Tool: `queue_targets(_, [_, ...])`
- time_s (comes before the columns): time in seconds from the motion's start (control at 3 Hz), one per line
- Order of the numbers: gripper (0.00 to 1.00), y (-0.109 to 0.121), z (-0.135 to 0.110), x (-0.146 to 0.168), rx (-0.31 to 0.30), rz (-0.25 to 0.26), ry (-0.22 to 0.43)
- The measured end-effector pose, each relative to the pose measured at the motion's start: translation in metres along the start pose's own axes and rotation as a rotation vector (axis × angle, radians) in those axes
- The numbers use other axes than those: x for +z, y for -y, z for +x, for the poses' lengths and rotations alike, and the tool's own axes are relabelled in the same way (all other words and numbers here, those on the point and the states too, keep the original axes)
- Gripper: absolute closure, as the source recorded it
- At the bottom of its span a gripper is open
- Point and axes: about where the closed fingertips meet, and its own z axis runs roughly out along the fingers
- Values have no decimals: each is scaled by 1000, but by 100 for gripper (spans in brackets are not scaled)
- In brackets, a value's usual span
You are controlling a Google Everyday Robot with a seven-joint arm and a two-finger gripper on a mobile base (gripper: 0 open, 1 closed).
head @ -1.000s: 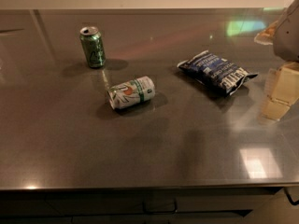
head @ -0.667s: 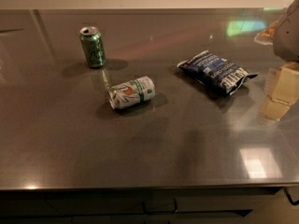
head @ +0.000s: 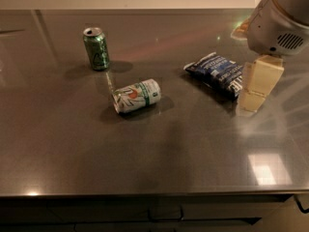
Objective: Pick 7up can
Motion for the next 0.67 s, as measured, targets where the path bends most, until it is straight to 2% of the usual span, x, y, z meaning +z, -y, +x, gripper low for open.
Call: queue_targets(0.67, [0,19,-76,45,-162,-65,92])
